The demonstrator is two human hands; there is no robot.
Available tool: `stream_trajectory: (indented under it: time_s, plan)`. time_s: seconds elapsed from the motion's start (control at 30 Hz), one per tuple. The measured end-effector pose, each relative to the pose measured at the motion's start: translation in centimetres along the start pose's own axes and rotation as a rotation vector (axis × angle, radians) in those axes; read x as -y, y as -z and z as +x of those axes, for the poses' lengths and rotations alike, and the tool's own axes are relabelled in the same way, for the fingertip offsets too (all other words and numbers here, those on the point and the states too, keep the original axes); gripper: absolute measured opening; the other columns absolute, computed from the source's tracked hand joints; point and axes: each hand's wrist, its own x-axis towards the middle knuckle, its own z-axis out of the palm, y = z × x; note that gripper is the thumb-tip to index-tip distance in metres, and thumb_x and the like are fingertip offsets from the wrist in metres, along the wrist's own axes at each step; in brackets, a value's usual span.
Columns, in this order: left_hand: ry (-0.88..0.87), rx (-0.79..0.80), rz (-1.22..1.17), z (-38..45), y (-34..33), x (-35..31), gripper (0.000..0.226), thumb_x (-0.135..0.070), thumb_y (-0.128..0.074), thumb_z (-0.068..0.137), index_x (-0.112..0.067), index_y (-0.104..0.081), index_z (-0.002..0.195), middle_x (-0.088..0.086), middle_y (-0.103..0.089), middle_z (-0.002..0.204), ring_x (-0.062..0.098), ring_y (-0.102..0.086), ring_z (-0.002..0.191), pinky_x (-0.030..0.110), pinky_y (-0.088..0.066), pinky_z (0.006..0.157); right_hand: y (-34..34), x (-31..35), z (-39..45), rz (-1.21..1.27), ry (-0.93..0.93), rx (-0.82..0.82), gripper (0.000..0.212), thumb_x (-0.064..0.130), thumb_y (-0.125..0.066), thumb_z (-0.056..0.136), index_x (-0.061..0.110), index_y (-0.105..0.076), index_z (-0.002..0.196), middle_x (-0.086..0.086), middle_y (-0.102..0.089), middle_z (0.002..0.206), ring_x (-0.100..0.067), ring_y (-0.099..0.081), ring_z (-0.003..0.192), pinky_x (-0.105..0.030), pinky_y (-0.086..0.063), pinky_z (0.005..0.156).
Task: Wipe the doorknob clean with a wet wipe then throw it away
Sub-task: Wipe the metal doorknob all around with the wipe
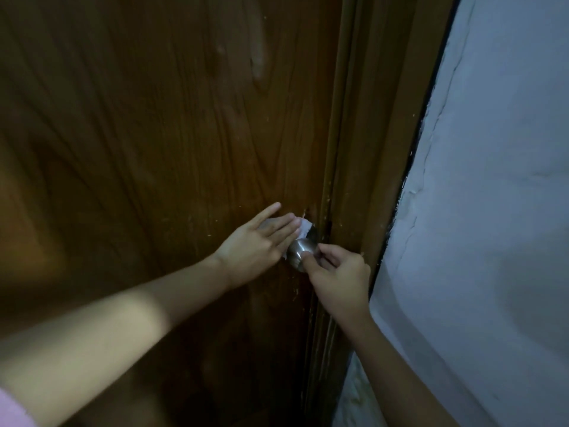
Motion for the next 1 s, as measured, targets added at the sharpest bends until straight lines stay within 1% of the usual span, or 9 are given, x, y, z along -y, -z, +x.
stream_trajectory:
  time_s: [0.13,0.23,0.37,0.43,0.57,0.67,0.8,0.9,1.0]
  plan:
    - [0.222,-0.030,-0.364,-0.5,-0.3,-2.5,0.061,-0.006,-0.032,0.095,-0.009,0.004,0.144,0.011,0.002,0.157,0.019,0.001,0.144,0.034,0.014,0.111,-0.5,-0.8,-0.4,0.029,-0.056,-0.075,0.027,0.015,-0.069,0.079,0.014,-0.066,0.105,0.011,-0.067,0.084,0.014,-0.062,0.073,-0.004,-0.049,0.064]
    - [0.451,-0.260,-0.851,-1.0,-0.4,-4.6,0.059,0.002,-0.037,0.091,-0.015,-0.018,0.144,0.005,-0.022,0.154,0.013,-0.019,0.142,0.028,-0.001,0.116,-1.1,-1.3,-1.3,0.223,-0.272,-0.067,0.040,0.025,-0.066,0.080,0.010,-0.060,0.117,-0.002,-0.072,0.100,-0.005,-0.068,0.090,-0.029,-0.056,0.085]
    - [0.702,-0.402,-1.491,-2.5,0.7,-8.6,0.031,-0.008,-0.038,0.095,-0.021,-0.056,0.117,0.004,-0.071,0.101,0.005,-0.066,0.088,0.011,-0.046,0.084,-1.7,-1.3,-3.3,0.652,-0.680,0.146,0.025,0.026,-0.054,0.089,0.011,-0.064,0.106,-0.012,-0.071,0.102,-0.024,-0.067,0.096,-0.039,-0.055,0.083]
    - [0.760,-0.434,-1.709,-2.8,1.1,-10.3,0.028,-0.009,-0.039,0.095,-0.027,-0.059,0.100,-0.002,-0.070,0.088,0.002,-0.066,0.079,0.014,-0.053,0.067,-2.0,-1.8,-4.1,0.718,-0.756,0.197,0.025,0.023,-0.050,0.090,0.012,-0.064,0.108,-0.015,-0.068,0.110,-0.028,-0.064,0.103,-0.043,-0.052,0.087]
    - [0.880,-0.376,-1.920,-2.7,0.5,-10.8,0.025,-0.021,-0.039,0.096,-0.024,-0.052,0.117,0.002,-0.066,0.105,0.011,-0.063,0.095,0.036,-0.054,0.085,-1.4,-2.5,-4.5,0.925,-0.827,0.221,0.026,0.015,-0.053,0.086,0.009,-0.065,0.109,-0.016,-0.068,0.111,-0.029,-0.064,0.104,-0.041,-0.052,0.086]
    - [0.819,-0.316,-1.828,-2.5,0.3,-10.4,0.037,-0.041,-0.038,0.090,-0.029,-0.047,0.124,-0.002,-0.059,0.118,0.014,-0.055,0.109,0.043,-0.049,0.092,-0.9,-2.0,-4.4,0.906,-0.720,0.225,0.024,0.009,-0.058,0.082,0.008,-0.067,0.104,-0.012,-0.072,0.103,-0.024,-0.067,0.098,-0.036,-0.054,0.082]
    - [0.882,-0.400,-1.668,-2.1,0.5,-9.2,0.052,-0.020,-0.063,0.081,-0.025,-0.042,0.129,-0.011,-0.039,0.120,0.007,-0.042,0.116,0.027,-0.041,0.099,-0.8,-1.7,-4.2,0.295,-0.384,-0.243,0.013,0.004,-0.064,0.080,0.011,-0.072,0.087,-0.005,-0.073,0.080,-0.018,-0.069,0.078,-0.022,-0.054,0.066]
    - [0.913,-0.518,-1.516,-1.6,0.6,-7.5,0.060,-0.020,-0.071,0.075,-0.022,-0.042,0.127,-0.013,-0.038,0.118,0.005,-0.040,0.117,0.025,-0.040,0.096,-0.7,-1.1,-3.1,-0.020,-0.055,-0.450,0.022,0.005,-0.059,0.085,0.005,-0.067,0.105,-0.003,-0.067,0.100,-0.011,-0.063,0.088,-0.002,-0.046,0.068]
    - [0.899,-0.529,-1.449,-0.7,0.7,-5.9,0.072,-0.031,-0.075,0.071,-0.019,-0.040,0.132,-0.004,-0.045,0.127,0.008,-0.043,0.119,0.026,-0.042,0.095,-1.0,-0.3,-1.3,-0.114,0.160,-0.309,0.031,0.012,-0.051,0.088,0.003,-0.058,0.118,0.000,-0.052,0.117,-0.005,-0.053,0.102,0.003,-0.039,0.081]
